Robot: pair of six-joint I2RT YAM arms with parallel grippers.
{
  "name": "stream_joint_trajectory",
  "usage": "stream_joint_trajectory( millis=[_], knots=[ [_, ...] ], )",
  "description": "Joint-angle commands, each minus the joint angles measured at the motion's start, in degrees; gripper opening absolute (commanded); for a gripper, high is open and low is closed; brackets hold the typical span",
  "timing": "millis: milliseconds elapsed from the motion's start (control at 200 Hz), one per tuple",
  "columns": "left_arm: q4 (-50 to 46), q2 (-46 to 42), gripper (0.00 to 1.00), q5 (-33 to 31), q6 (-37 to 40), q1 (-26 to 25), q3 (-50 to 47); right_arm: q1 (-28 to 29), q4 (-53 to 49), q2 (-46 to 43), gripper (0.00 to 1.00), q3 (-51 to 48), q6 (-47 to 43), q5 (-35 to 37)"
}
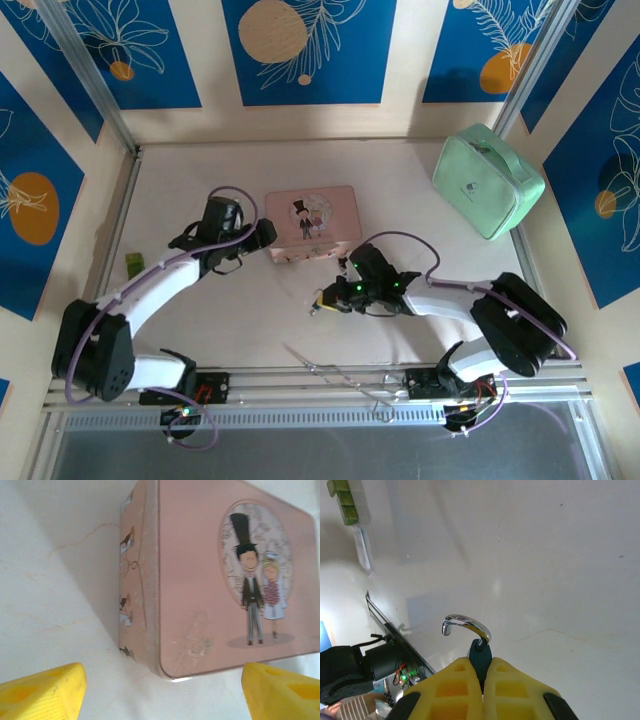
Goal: Unlock the padlock with the key
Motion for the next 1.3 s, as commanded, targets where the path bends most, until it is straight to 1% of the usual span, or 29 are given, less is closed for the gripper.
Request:
stream_joint_trajectory(
  millis=[0,125,265,335,380,435,500,550,635,660,715,745,870,985,1040,1101,1151,1246,1266,1291],
  knots=[
    [-3.1,-3.6,0.81,-0.2,2.3,-0.4,0.3,-0.3,2.0,2.4,0.0,2.2,-1.1,-4.5],
    [-2.8,-6.4,0.79,2.3,2.5,-0.4,-1.5,-1.3,3.0,4.8,0.0,3.0,-1.1,-6.0],
    [-2.1,-7.5,0.76,4.1,2.1,-0.4,-3.5,-3.0,3.9,8.5,0.0,3.1,-1.3,-8.0],
    [-1.6,-7.8,0.74,4.7,1.8,-0.4,-4.5,-3.9,3.9,10.4,0.04,3.2,-1.7,-8.5],
    [-1.3,-7.9,0.74,4.9,1.6,-0.4,-5.0,-4.6,3.4,11.5,0.09,3.4,-2.1,-8.7],
    [-1.0,-8.1,0.74,5.1,1.3,-0.4,-5.4,-5.3,3.5,11.8,0.17,3.0,-2.2,-8.5],
    [-1.0,-8.5,0.74,5.3,1.4,-0.4,-5.6,-5.9,2.6,10.9,0.28,2.3,-2.4,-7.4],
    [-1.4,-8.7,0.74,5.3,1.6,-0.4,-5.5,-6.2,0.5,9.4,0.35,2.0,-2.8,-5.7],
    [-2.3,-9.1,0.74,4.9,2.5,-0.4,-4.8,-6.3,-5.1,6.2,0.42,2.3,-4.6,-2.2],
    [-2.7,-9.2,0.74,4.7,2.8,-0.4,-4.4,-6.2,-7.3,5.0,0.52,2.6,-5.1,-1.1],
    [-3.4,-9.1,0.74,4.4,3.6,-0.4,-3.4,-6.2,-12.1,2.1,0.65,3.6,-6.6,1.7],
    [-3.9,-9.1,0.74,4.1,4.1,-0.4,-2.7,-6.2,-15.1,0.3,0.68,4.1,-7.4,3.4],
    [-6.7,-9.3,0.75,2.0,6.5,-0.3,0.8,-6.3,-27.2,-8.8,0.71,7.4,-10.7,11.3],
    [-9.6,-9.9,0.76,-3.2,9.5,-0.1,5.7,-6.4,-38.1,-18.4,0.72,12.1,-14.7,21.2],
    [-10.3,-10.1,0.78,-7.6,11.4,-0.1,7.5,-6.6,-41.9,-22.7,0.73,14.1,-16.9,27.1],
    [-9.5,-10.1,0.8,-13.9,14.5,0.0,8.4,-6.9,-43.2,-26.7,0.73,15.4,-21.0,32.4],
    [-7.5,-9.7,0.84,-20.0,17.4,0.0,8.1,-7.4,-44.0,-28.9,0.74,16.3,-24.1,37.2],
    [0.7,-8.4,0.92,-29.7,23.8,0.0,5.1,-8.5,-40.2,-30.8,0.83,15.3,-29.9,44.8],
    [3.1,-8.0,0.94,-32.1,25.3,0.1,4.0,-8.8,-39.4,-30.9,0.86,15.0,-30.1,46.7],
    [6.6,-7.5,0.96,-35.5,26.5,0.0,2.5,-9.1,-38.1,-30.9,0.88,13.7,-29.4,49.4]
  ],
)
